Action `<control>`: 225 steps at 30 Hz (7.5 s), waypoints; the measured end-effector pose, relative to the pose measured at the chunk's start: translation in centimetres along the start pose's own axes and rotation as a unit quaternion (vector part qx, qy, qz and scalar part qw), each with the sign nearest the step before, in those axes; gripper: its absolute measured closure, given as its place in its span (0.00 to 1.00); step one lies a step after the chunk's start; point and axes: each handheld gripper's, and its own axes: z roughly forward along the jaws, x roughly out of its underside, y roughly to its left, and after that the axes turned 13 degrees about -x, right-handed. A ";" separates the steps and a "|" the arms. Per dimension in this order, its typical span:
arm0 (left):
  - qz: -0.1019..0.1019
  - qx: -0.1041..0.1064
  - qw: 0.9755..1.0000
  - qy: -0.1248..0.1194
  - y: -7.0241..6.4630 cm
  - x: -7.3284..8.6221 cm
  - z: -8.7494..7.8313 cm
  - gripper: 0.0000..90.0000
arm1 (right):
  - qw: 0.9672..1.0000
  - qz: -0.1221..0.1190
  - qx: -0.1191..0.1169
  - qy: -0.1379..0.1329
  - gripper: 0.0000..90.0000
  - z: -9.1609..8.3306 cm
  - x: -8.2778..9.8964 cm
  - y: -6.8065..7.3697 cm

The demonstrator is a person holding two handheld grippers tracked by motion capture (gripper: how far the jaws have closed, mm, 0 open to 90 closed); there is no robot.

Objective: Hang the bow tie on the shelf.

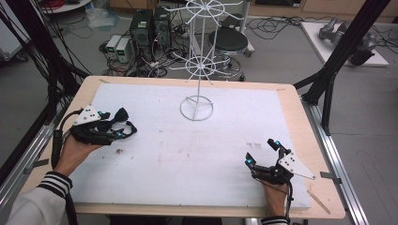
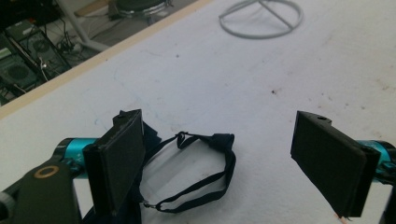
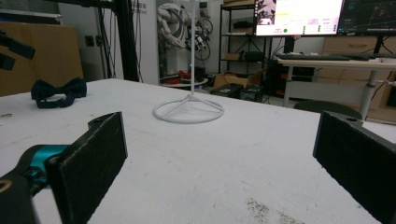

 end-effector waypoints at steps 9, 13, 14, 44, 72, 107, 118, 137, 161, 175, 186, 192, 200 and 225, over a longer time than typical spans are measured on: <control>0.030 0.024 0.996 0.074 0.7 -0.5 1.4 0.24 | 1.000 0.000 0.003 -0.003 0.02 0.0 0.0 0.0; 0.047 0.033 0.994 0.094 0.6 -0.6 2.1 0.26 | 1.000 0.001 0.003 -0.003 0.02 0.0 0.0 0.0; 0.053 0.033 0.993 0.099 0.6 -0.7 2.3 0.26 | 1.000 0.001 0.003 -0.003 0.02 0.0 0.0 0.0; 0.138 0.045 0.966 0.212 -0.7 -1.4 6.5 0.37 | 1.000 0.002 0.003 -0.007 0.02 -0.1 0.0 -0.1; 0.158 0.084 0.950 0.254 -1.2 -1.4 7.5 0.71 | 1.000 0.006 0.004 -0.007 0.02 -0.1 0.0 -0.1; 0.060 0.080 0.979 0.179 0.0 -1.7 5.4 0.98 | 1.000 0.002 0.003 -0.007 0.02 -0.1 0.0 -0.1; -0.004 0.087 0.991 0.103 1.2 -2.0 4.3 0.98 | 1.000 0.002 0.003 -0.007 0.02 -0.1 0.0 -0.1; -0.109 0.086 0.990 -0.024 1.9 -2.9 3.0 0.98 | 1.000 0.007 0.003 -0.006 0.02 -0.1 0.0 0.0; -0.120 0.074 0.985 -0.097 0.5 -7.3 3.2 0.98 | 1.000 0.006 0.002 -0.004 0.02 -0.1 0.0 0.0; -0.115 0.078 0.984 -0.112 -0.8 -10.6 3.8 0.98 | 1.000 0.006 0.002 -0.004 0.02 -0.1 0.0 0.0; -0.121 0.087 0.980 -0.133 -2.2 -12.4 4.4 0.98 | 1.000 0.004 0.002 -0.004 0.02 -0.1 0.0 0.0; -0.115 0.093 0.980 -0.134 -3.1 -13.5 4.8 0.98 | 1.000 0.004 0.002 -0.005 0.02 -0.1 0.0 0.0; -0.108 0.096 0.979 -0.141 -4.0 -15.0 5.2 0.98 | 1.000 0.001 0.002 -0.006 0.02 -0.1 0.0 0.0; -0.099 0.097 0.980 -0.143 -6.7 -18.5 6.7 0.98 | 1.000 0.000 0.003 -0.008 0.02 -0.1 0.0 -0.1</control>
